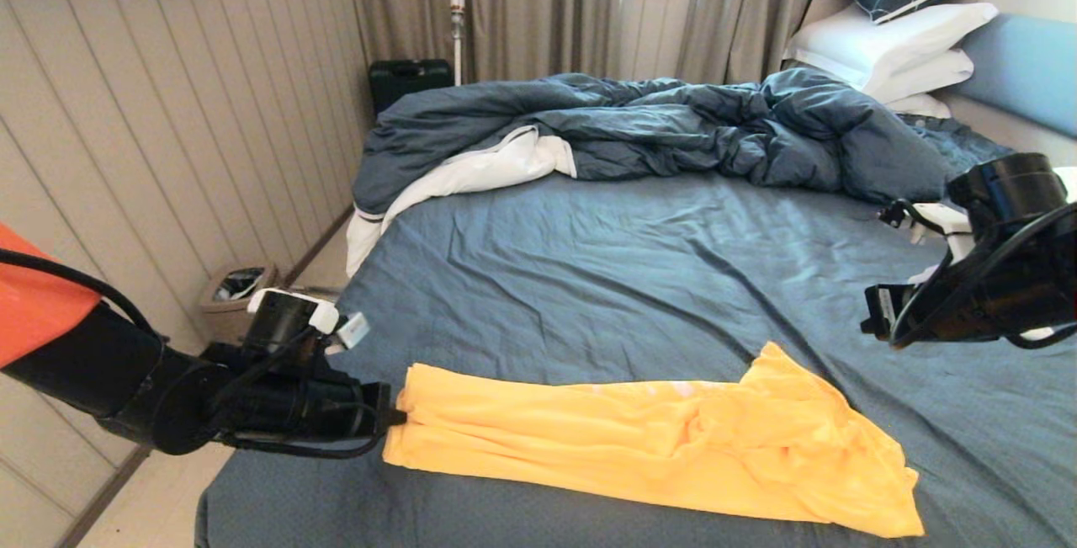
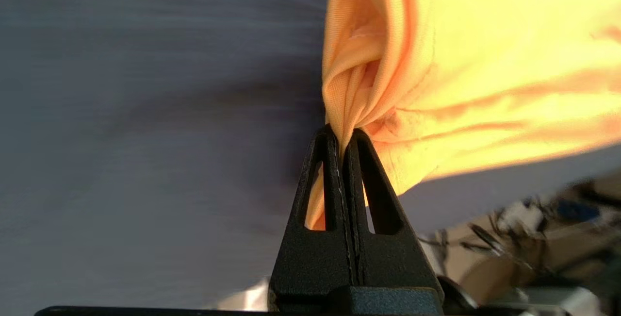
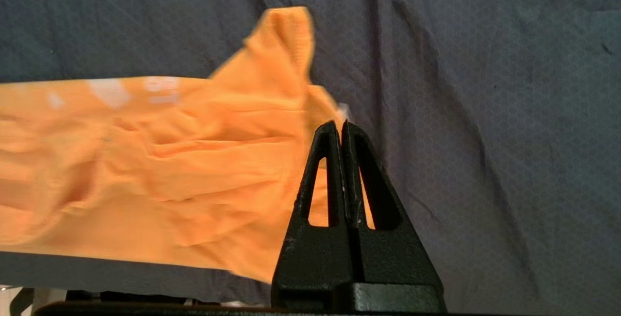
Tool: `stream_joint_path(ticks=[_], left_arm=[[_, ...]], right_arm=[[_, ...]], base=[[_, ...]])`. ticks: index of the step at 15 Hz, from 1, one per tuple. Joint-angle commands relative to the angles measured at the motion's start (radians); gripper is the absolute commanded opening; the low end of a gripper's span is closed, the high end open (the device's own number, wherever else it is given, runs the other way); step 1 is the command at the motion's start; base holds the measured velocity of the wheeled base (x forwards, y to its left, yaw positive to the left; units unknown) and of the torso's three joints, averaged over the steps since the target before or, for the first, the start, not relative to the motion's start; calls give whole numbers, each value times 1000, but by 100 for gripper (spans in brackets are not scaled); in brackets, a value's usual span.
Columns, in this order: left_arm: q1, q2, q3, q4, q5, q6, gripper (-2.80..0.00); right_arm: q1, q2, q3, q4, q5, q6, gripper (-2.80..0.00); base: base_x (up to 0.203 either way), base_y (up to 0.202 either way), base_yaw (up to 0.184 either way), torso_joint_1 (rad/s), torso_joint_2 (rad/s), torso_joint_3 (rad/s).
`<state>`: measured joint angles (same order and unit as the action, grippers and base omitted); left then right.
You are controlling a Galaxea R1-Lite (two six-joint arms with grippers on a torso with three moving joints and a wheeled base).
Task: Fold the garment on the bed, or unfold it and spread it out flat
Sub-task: Unford the yellow T-shirt
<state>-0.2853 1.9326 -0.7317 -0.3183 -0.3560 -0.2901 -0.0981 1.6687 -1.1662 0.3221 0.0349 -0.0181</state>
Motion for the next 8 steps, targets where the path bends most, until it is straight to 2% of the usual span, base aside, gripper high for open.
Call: stream_joint_path(ticks=[1,3,7,8], left_arm=[[75,1,6,-1,-18,16,-280],[94,-4,11,-1,-58,20,-280],[94,-4,7,-2,-61,20,-280],[94,-4,12,-2,-60,22,0]], right_arm=[[-2,5,3,3,0,0,-280],[0,5,5,3,0,0,-280],[1,3,6,6,1,-3,-280],[1,3,6,6,0,-3,-280]], base=[[0,0,0,0,0,0],[0,0,0,0,0,0],[0,0,0,0,0,0],[0,0,0,0,0,0]])
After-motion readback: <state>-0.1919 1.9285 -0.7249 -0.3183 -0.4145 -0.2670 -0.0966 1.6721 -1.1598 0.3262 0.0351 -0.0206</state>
